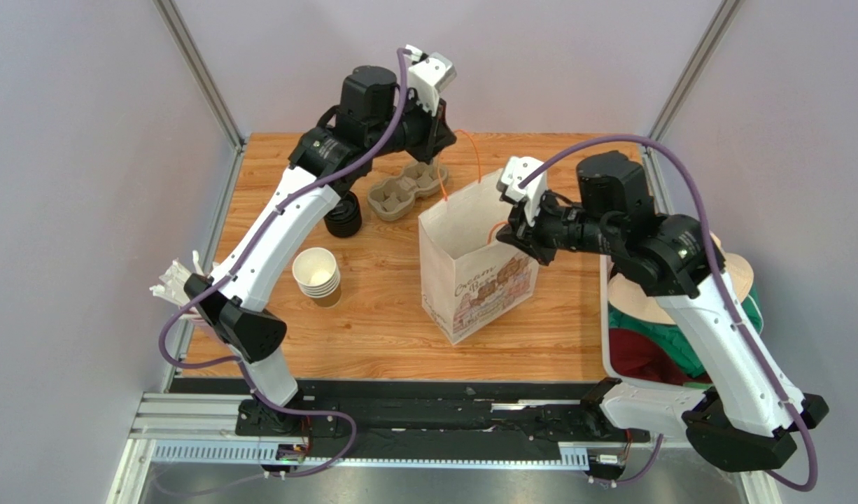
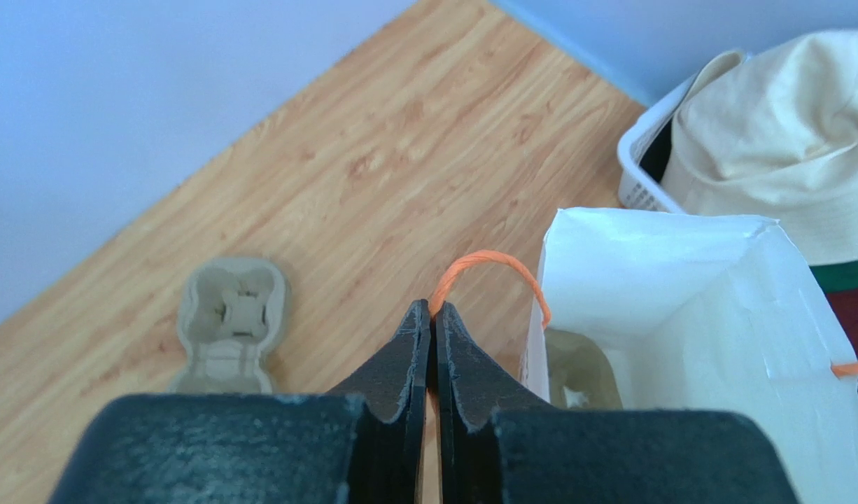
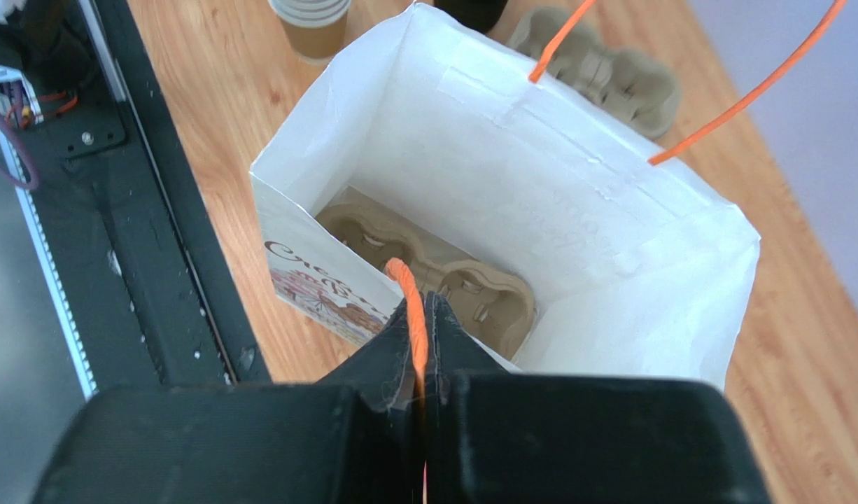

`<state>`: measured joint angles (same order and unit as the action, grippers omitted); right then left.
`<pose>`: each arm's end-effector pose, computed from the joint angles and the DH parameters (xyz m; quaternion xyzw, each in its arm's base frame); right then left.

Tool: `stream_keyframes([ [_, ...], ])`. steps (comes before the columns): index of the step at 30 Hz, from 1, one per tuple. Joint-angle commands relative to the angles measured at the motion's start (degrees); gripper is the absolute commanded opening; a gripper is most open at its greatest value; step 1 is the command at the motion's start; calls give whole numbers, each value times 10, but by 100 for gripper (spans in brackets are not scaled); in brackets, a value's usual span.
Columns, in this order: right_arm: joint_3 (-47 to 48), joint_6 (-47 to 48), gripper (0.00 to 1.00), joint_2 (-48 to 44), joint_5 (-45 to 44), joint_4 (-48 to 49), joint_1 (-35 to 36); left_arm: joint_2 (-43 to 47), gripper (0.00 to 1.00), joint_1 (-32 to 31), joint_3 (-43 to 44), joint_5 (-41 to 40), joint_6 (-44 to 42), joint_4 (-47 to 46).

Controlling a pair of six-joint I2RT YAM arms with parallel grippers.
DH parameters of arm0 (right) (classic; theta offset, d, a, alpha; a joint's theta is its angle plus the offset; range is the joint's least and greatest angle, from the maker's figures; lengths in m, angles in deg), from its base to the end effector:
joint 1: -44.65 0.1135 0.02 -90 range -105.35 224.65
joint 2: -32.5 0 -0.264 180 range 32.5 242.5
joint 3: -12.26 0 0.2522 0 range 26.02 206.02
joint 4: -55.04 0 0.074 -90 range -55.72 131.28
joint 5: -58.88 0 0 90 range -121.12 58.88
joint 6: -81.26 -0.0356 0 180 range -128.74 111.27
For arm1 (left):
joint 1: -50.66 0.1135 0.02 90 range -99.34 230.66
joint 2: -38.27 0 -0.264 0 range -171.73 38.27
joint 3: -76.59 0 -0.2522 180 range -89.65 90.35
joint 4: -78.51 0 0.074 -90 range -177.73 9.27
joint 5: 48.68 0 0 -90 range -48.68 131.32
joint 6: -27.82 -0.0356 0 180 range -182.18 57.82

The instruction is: Pack the takeout coffee

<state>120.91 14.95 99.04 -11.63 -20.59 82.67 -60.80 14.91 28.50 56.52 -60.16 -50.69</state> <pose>0.1437 0.1274 0.4654 -0.5141 0.7043 0.2061 0.4441 0.3002 -0.2276 0.4776 0.3070 0.7447 -0.2899 0.5169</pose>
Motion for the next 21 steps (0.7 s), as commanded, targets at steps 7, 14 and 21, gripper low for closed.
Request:
stream_keyframes([
  [7, -79, 10, 0, -27, 22, 15, -1, 19, 0, -9, -39, 31, -13, -20],
  [14, -198, -13, 0, -36, 28, 77, 0, 26, 0, -10, -117, 11, -32, -47],
  [21, -143, 14, 0, -54, 43, 18, 0, 19, 0, -10, 27, 10, -83, 1],
])
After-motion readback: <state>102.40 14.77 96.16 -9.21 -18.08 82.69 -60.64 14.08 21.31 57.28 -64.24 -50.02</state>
